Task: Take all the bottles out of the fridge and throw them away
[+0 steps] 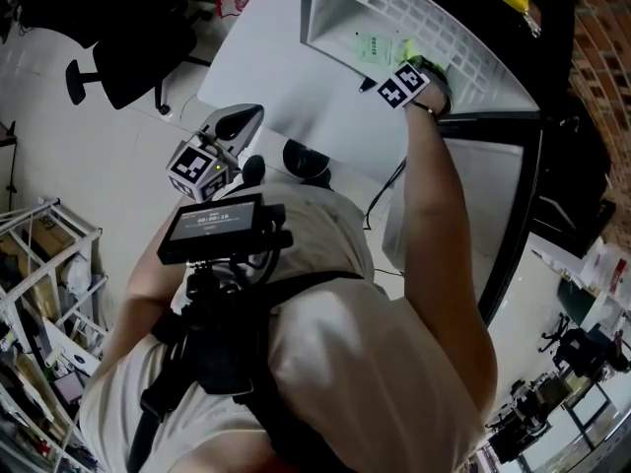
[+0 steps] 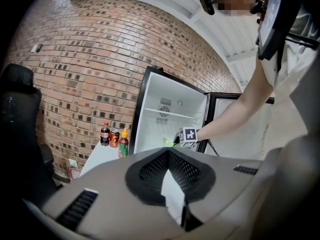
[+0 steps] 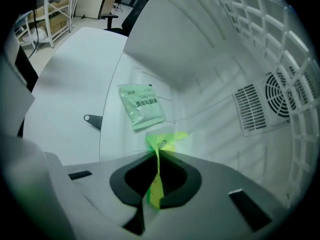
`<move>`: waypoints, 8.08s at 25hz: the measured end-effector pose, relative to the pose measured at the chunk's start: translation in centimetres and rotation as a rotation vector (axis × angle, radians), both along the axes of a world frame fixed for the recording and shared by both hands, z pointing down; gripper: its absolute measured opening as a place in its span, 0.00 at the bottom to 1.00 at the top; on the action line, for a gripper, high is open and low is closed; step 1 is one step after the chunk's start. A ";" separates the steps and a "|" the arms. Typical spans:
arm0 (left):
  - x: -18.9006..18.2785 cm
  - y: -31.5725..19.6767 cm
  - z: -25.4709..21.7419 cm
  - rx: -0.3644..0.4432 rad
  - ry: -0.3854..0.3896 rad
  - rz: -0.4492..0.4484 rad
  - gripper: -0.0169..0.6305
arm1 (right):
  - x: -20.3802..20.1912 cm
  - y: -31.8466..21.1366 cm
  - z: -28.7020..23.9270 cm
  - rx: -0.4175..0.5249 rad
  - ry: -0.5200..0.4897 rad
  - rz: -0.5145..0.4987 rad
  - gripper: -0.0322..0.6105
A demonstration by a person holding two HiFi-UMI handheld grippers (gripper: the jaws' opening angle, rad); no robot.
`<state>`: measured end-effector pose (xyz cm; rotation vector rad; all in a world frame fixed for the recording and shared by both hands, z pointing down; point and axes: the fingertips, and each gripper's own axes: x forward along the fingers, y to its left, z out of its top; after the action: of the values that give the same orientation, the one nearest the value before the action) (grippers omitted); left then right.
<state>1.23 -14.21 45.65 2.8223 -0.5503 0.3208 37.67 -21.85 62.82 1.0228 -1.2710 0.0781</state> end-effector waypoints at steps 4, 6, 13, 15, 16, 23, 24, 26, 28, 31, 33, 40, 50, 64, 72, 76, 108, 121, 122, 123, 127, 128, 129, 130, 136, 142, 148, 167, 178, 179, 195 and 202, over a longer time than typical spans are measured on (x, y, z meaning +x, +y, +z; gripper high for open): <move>0.9 0.3 0.1 0.007 0.011 0.053 0.04 | -0.3 0.6 -2.4 0.059 0.011 0.021 0.05; 1.4 0.5 0.0 0.009 0.010 0.086 0.04 | -1.0 0.8 -3.9 0.097 0.015 0.022 0.05; 3.1 2.0 -1.2 0.024 0.032 0.224 0.04 | -5.0 2.7 -9.5 0.225 0.031 0.002 0.05; 3.4 2.6 -1.4 0.013 0.040 0.251 0.04 | -6.5 3.6 -10.8 0.260 0.029 -0.011 0.05; 3.5 2.9 -1.3 0.010 0.044 0.267 0.04 | -7.4 4.0 -11.5 0.278 0.025 -0.017 0.05; 1.9 4.7 -0.3 0.005 0.068 0.380 0.04 | -14.6 7.6 -16.2 0.391 -0.012 -0.049 0.05; 1.6 5.0 -0.3 -0.003 0.068 0.394 0.04 | -15.5 8.2 -16.6 0.402 -0.015 -0.045 0.05; 0.8 5.4 -0.3 -0.014 0.064 0.424 0.04 | -17.4 9.3 -17.1 0.420 -0.030 -0.030 0.05; -0.1 5.4 0.5 -0.009 0.066 0.453 0.04 | -19.3 10.5 -17.3 0.438 -0.050 -0.009 0.05; -1.2 5.0 0.9 -0.019 0.067 0.482 0.04 | -22.0 12.4 -17.3 0.469 -0.094 0.029 0.05; -1.7 4.4 1.0 -0.026 0.065 0.496 0.04 | -23.6 13.7 -17.1 0.494 -0.141 0.064 0.05; -1.4 5.3 0.7 -0.037 0.067 0.540 0.04 | -28.3 18.8 -16.3 0.559 -0.348 0.177 0.05; 0.9 9.3 1.3 -0.051 0.030 0.519 0.04 | -30.9 26.3 -9.8 0.419 -0.491 0.142 0.05; -0.2 10.6 2.4 -0.057 -0.028 0.421 0.04 | -35.7 30.0 1.1 0.157 -0.659 0.061 0.05; -1.5 10.8 2.7 -0.057 -0.063 0.367 0.04 | -35.9 29.1 6.3 0.036 -0.692 0.038 0.05; -1.8 11.1 2.5 -0.067 -0.063 0.349 0.04 | -35.6 28.1 8.1 -0.011 -0.691 0.023 0.05; -4.6 9.4 3.7 -0.096 -0.099 0.216 0.04 | -32.7 24.2 10.3 0.024 -0.701 0.082 0.22; -2.3 9.3 3.1 -0.082 -0.057 0.312 0.04 | -30.8 23.4 4.6 0.216 -0.722 0.156 0.17; -2.0 9.1 3.1 -0.079 -0.053 0.321 0.04 | -30.5 22.9 3.2 0.259 -0.735 0.164 0.15; -1.6 9.1 3.0 -0.076 -0.050 0.331 0.04 | -30.2 22.6 1.7 0.303 -0.754 0.170 0.14; 0.4 8.9 1.9 -0.047 -0.022 0.381 0.04 | -29.2 21.5 -5.4 0.469 -0.818 0.119 0.14; 0.7 8.7 1.5 -0.039 -0.012 0.396 0.04 | -29.1 21.3 -7.2 0.508 -0.820 0.105 0.14; 1.0 8.6 1.1 -0.030 -0.004 0.410 0.04 | -28.9 21.0 -9.1 0.547 -0.821 0.094 0.14; 1.1 8.5 0.6 -0.022 0.002 0.423 0.04 | -28.7 20.8 -11.0 0.588 -0.823 0.089 0.14; 2.8 8.1 -2.1 0.031 0.057 0.482 0.04 | -26.4 20.1 -21.1 0.836 -0.864 0.121 0.13; 4.0 7.7 -4.0 0.060 0.104 0.502 0.04 | -26.1 20.2 -25.6 0.964 -0.976 0.136 0.13; 4.6 8.4 -5.2 0.078 0.121 0.507 0.04 | -26.2 21.1 -25.8 0.964 -1.001 0.163 0.13; 5.2 8.1 -5.7 0.103 0.110 0.494 0.04 | -25.5 20.9 -26.1 0.980 -1.036 0.179 0.05; 5.3 8.5 -6.0 0.130 0.118 0.526 0.04 | -25.9 20.8 -25.8 0.973 -1.051 0.184 0.05; 5.3 8.6 -6.0 0.137 0.116 0.530 0.04 | -26.0 20.8 -25.8 0.973 -1.051 0.185 0.05; 4.8 8.1 -6.4 0.122 0.162 0.548 0.04 | -26.6 20.2 -25.4 0.968 -1.035 0.210 0.05; 3.6 7.3 -6.0 0.109 0.164 0.553 0.04 | -27.8 19.7 -25.4 0.966 -1.006 0.225 0.05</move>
<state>4.79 -6.94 39.70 3.0220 0.2661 0.1540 9.84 -2.19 37.44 2.1092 -2.1783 0.1715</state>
